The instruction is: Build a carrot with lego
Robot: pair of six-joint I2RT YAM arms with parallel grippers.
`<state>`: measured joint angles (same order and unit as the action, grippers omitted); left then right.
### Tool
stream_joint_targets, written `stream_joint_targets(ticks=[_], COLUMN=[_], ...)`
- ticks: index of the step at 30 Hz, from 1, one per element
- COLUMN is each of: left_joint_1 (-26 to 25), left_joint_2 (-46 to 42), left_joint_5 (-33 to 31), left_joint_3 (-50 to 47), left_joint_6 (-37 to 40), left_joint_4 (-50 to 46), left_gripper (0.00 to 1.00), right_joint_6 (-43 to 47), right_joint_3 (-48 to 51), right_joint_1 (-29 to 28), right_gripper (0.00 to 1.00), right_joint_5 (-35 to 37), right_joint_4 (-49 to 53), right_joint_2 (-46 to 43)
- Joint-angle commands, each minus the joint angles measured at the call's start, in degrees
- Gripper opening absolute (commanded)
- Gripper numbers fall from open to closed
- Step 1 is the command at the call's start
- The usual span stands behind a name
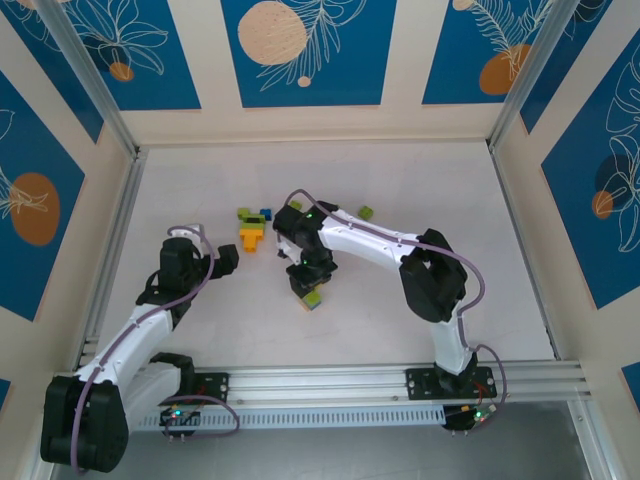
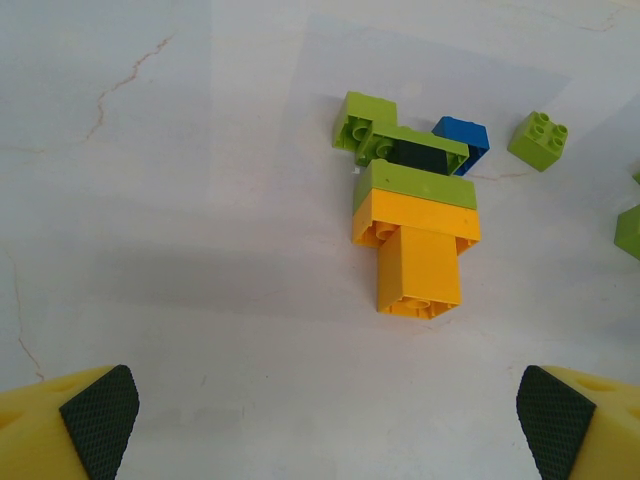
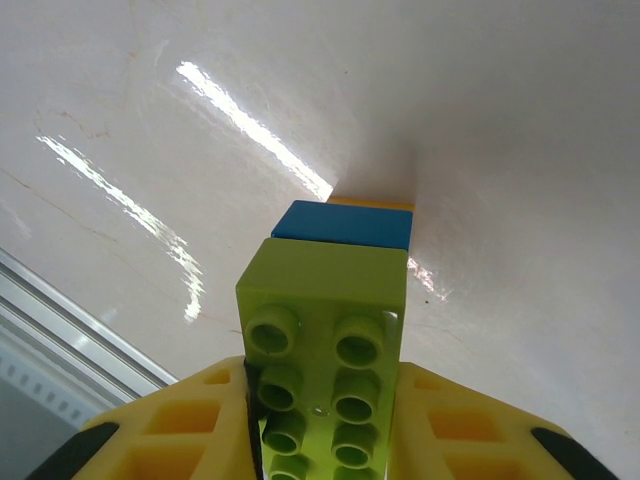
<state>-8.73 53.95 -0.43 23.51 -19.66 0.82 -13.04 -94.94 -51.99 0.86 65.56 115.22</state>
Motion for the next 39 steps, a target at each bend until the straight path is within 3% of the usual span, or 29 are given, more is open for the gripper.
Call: stream_joint_targets(ticks=[1,18,28,39], left_joint_1=[0.87,0.83,0.84,0.84], left_joint_2=[-0.68,-0.68,-0.53,-0.55], left_joint_5=[0.34,0.43,0.42,0.43], left_joint_3=[-0.04,-0.04,0.04,0.14], left_joint_6=[-0.73,-0.75,-0.73,-0.64], left_joint_4=[0.24,0.32,0.33,0.23], left_gripper=[1.00,1.00,1.00,1.00], right_joint_6=[0.16,0.76,4.99,14.80], right_joint_3=[2.34,4.64,-3.75,-13.20], right_joint_1=[-1.97,-3.21,-3.20,-1.97], right_gripper=[0.31,0.30,0.28,0.30], right_joint_5=[-0.25,0.99,5.66,5.68], right_joint_4=[1.63,1.15,3.97,9.34], right_joint_2=[6.09,10.14,3.32,6.21])
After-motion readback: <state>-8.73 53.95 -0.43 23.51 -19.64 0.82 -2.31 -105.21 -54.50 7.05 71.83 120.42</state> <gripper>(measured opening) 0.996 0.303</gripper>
